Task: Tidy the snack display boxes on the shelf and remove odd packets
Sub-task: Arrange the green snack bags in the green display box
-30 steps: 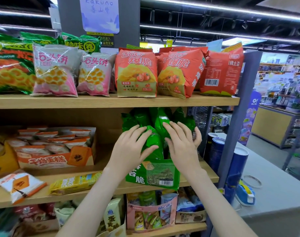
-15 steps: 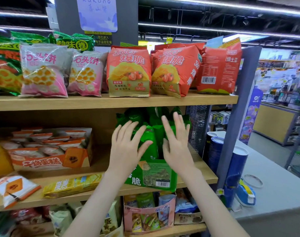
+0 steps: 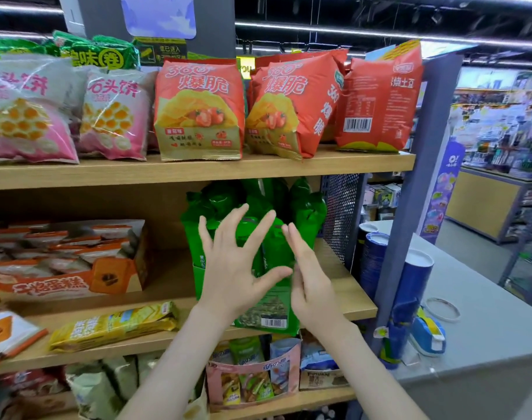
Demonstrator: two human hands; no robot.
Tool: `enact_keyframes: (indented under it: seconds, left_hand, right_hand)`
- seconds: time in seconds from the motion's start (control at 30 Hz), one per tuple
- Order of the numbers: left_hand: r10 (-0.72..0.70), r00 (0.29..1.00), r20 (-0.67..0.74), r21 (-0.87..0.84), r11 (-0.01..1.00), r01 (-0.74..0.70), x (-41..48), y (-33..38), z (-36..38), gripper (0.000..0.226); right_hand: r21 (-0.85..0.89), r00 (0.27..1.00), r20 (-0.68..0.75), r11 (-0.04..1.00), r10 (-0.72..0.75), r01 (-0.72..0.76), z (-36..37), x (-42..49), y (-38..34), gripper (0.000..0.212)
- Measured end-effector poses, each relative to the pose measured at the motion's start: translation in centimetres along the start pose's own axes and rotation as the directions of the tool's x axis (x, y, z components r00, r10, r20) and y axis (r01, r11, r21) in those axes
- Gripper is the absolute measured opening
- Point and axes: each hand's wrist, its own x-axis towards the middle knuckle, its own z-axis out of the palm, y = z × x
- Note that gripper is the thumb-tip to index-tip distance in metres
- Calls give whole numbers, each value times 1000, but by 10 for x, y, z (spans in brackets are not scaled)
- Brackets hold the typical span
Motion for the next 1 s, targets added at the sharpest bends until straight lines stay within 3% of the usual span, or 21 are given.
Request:
enact_keyframes:
  seconds: [0.1,0.2,0.27,0.33,0.47,0.57,0.73,1.0]
  left_hand:
    - [-6,1000,-8,76,997,7,3,2,9,47]
    - [9,999,-52,74,997,-5,4,-3,15,37]
    - [25,996,-85,87,996,-18,3,-6,17,37]
    - [39,994,-105,103,994,-28,1,-10,19,38]
    - [49,991,-127,107,994,-35,0,-14,22,39]
    - [37,991,-127,119,993,-22,0,-14,25,40]
    - [16,996,-92,122,993,-4,2,-16,27,40]
    - [-53,998,-21,-67,996,52,8,-27,10,38]
  right_hand:
    - [65,993,-108,997,52,-45,-5,5,15,72]
    - [-25,933,-245,960,264,-278,-8,12,38,73]
    - [-69,893,-141,896,427,-439,-6,16,55,72]
    - [-47,861,-47,860,506,-508,-3,20,67,70]
    - [-31,839,-50,839,541,-543,-3,28,76,58]
    - [11,864,-99,869,494,-495,-6,31,71,51]
    - [213,858,-154,865,489,-455,-5,26,64,56]
    - [347,816,-111,792,567,-503,-13,38,66,47]
